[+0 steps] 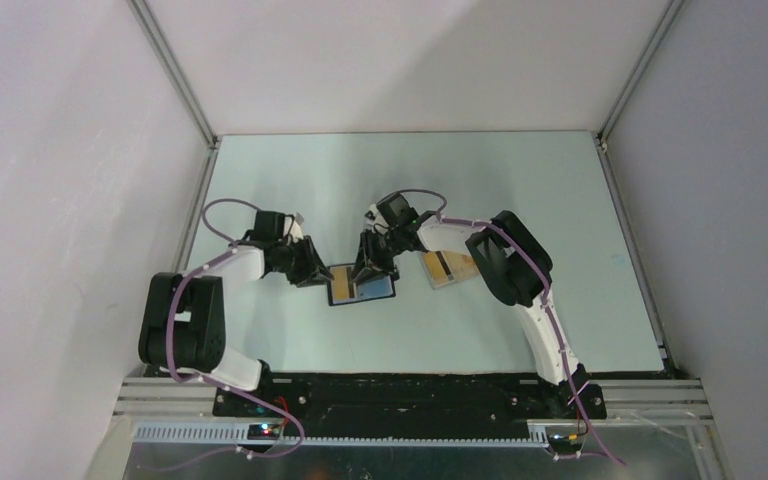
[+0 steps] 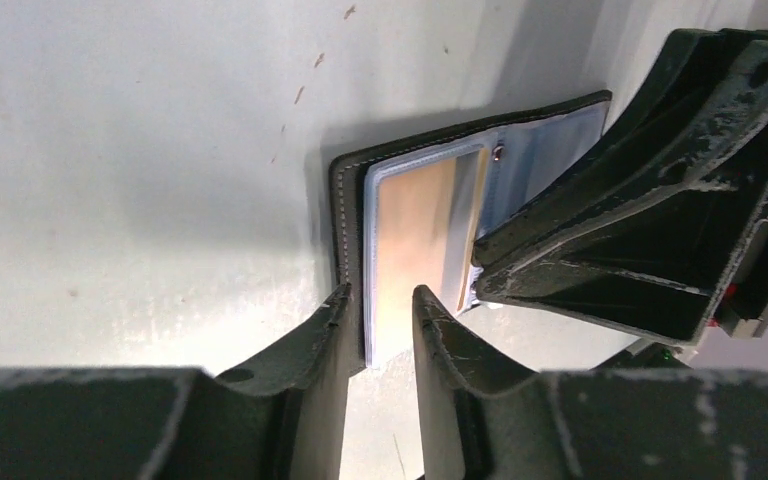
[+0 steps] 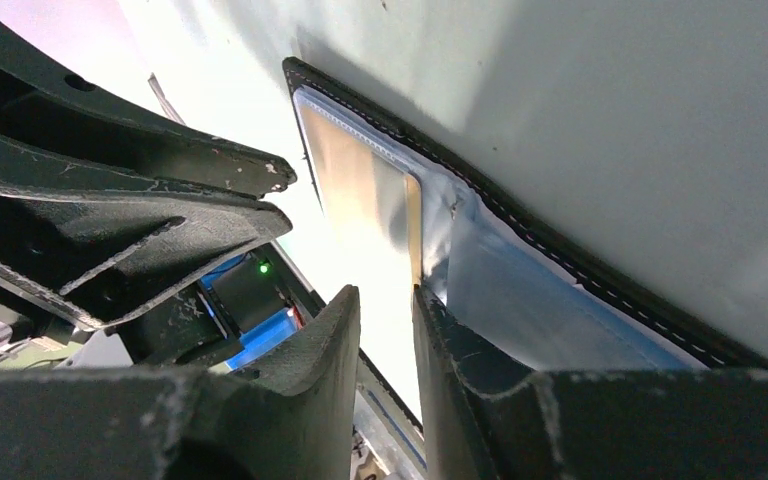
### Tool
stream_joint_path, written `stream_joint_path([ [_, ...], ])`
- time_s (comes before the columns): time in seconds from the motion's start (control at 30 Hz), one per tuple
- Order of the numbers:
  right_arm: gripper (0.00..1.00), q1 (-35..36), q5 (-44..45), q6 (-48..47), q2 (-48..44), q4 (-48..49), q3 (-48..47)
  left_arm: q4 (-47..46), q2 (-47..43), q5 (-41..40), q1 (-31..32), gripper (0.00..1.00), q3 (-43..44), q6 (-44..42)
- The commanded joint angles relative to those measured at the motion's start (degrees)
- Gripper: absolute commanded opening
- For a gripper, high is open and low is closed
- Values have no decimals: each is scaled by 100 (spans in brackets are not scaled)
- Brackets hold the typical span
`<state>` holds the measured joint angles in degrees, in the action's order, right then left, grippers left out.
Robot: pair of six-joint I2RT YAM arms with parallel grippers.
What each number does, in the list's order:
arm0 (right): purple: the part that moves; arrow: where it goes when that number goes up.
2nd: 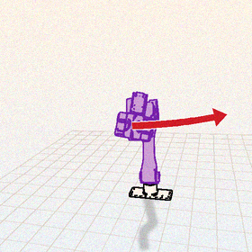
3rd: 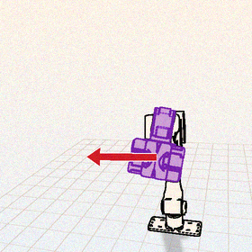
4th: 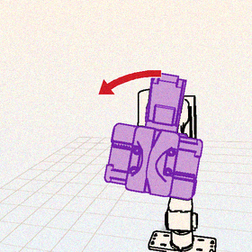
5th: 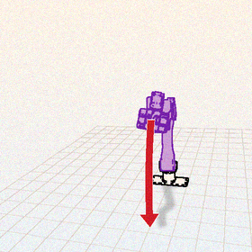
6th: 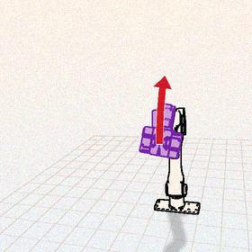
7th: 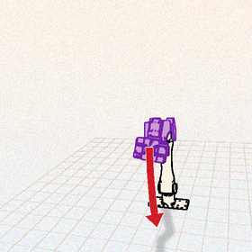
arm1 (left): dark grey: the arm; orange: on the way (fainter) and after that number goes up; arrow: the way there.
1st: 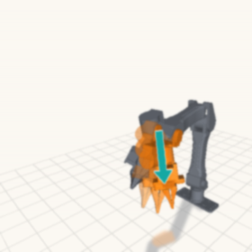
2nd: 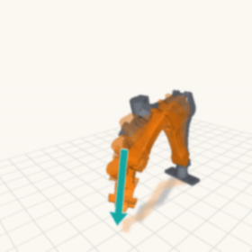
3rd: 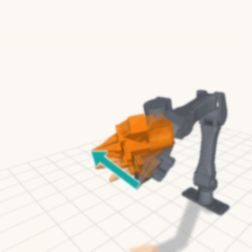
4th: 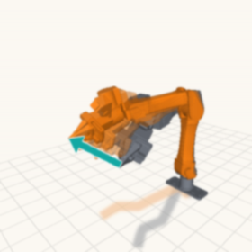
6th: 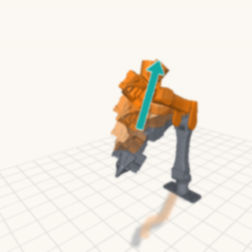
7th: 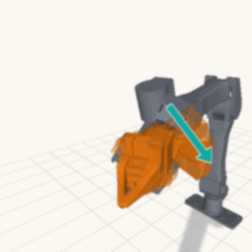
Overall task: Put the credit cards into the card holder
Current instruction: Turn over the card slot in the card holder.
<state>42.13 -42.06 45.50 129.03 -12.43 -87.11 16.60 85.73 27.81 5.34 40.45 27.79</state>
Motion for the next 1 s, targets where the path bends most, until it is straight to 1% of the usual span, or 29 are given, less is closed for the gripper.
stream_joint_path([
  [0.0,30,-6,-21,-13,-284,226,-58,604,-250,-638,113,33,308,-450],
  [0.1,29,-4,-21,-35,-267,183,-97,671,-304,-711,133,35,351,-476],
  [0.27,29,-1,-21,-53,-241,166,-105,715,-278,-519,213,34,464,-455],
  [0.33,28,0,-17,-62,-241,156,-102,713,-257,-417,265,33,520,-429],
  [0.47,23,-3,-22,-65,-215,140,-113,718,-36,-261,372,29,673,-402],
  [0.73,23,20,176,-251,-228,-167,-217,737,140,-795,488,29,727,-403],
  [0.97,23,49,316,-401,-166,-395,-297,735,457,-705,676,28,809,-449],
])
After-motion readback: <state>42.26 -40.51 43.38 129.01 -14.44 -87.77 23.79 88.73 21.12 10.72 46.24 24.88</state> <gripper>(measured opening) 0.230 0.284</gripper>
